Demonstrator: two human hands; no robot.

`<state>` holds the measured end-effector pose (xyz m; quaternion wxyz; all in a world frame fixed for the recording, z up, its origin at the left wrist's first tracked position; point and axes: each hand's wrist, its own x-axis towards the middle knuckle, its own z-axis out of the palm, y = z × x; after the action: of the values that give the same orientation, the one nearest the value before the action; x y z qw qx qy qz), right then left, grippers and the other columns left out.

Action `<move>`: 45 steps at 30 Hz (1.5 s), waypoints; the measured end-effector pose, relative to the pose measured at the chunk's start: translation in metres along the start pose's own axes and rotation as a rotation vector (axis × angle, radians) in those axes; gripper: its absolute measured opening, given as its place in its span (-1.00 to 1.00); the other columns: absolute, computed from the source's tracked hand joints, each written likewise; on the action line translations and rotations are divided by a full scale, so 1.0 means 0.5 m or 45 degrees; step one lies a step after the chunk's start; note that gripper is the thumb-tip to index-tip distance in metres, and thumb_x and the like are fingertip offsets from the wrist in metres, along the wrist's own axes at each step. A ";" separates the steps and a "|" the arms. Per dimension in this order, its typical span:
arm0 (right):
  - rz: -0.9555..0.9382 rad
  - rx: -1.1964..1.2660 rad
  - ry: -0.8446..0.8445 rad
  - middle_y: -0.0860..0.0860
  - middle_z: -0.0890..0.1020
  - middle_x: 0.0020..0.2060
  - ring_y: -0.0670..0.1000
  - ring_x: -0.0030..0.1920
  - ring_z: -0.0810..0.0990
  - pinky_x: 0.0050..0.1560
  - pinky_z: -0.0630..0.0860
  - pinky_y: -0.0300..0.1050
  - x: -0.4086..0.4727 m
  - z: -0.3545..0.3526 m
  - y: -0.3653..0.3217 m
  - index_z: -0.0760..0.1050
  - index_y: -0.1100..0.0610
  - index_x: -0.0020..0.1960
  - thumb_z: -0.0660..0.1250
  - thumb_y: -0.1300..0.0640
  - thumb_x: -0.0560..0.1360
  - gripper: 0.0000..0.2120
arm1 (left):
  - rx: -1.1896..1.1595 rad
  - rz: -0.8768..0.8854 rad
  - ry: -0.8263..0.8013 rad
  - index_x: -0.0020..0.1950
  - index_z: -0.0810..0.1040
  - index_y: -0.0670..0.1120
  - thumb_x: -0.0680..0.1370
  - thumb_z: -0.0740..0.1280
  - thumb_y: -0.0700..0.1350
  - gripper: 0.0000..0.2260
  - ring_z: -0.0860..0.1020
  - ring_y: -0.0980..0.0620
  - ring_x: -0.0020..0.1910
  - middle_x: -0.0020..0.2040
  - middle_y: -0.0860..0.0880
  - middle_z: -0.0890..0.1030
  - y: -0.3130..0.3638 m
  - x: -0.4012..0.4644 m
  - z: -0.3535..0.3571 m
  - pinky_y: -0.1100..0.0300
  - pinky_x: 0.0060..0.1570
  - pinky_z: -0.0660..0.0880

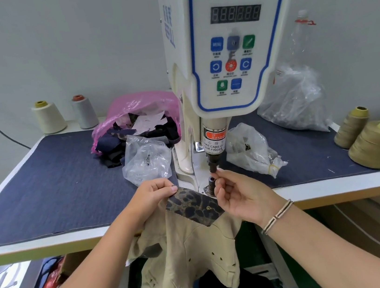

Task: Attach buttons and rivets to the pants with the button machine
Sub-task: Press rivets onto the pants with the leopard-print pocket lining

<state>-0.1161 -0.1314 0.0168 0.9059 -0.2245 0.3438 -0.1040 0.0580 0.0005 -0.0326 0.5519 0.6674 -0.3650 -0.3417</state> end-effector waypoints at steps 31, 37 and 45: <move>-0.998 -2.713 0.316 0.15 0.60 0.08 0.16 0.10 0.56 -0.11 0.40 -0.10 0.260 0.261 0.060 0.54 0.23 0.13 0.15 0.29 0.55 -0.76 | 0.051 0.038 0.062 -0.11 0.67 -0.07 0.52 0.35 -0.24 -0.87 0.67 0.01 -0.11 -0.14 -0.03 0.71 -0.007 0.009 0.002 0.18 -0.07 0.59; -1.267 -2.853 0.431 0.11 0.59 0.11 0.14 0.13 0.57 -0.02 0.44 -0.06 0.299 0.254 0.083 0.50 0.19 0.17 0.14 0.30 0.56 -0.75 | 0.000 0.029 0.059 -0.42 0.57 0.00 0.39 0.34 -0.20 -0.80 0.51 0.14 -0.40 -0.43 0.05 0.57 -0.005 0.010 -0.001 0.28 -0.33 0.45; -1.330 -2.870 0.392 0.10 0.62 0.04 0.14 0.07 0.60 -0.08 0.42 -0.08 0.307 0.250 0.082 0.53 0.17 0.06 0.19 0.30 0.53 -0.81 | 0.021 0.000 0.057 -0.39 0.50 -0.09 0.30 0.33 -0.11 -0.91 0.44 0.03 -0.38 -0.42 -0.05 0.50 -0.009 0.011 -0.002 0.14 -0.27 0.40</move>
<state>0.0830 -0.1060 -0.0084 0.0108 -0.9690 0.2137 -0.1240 0.0623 -0.0032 -0.0373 0.5544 0.6795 -0.3552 -0.3236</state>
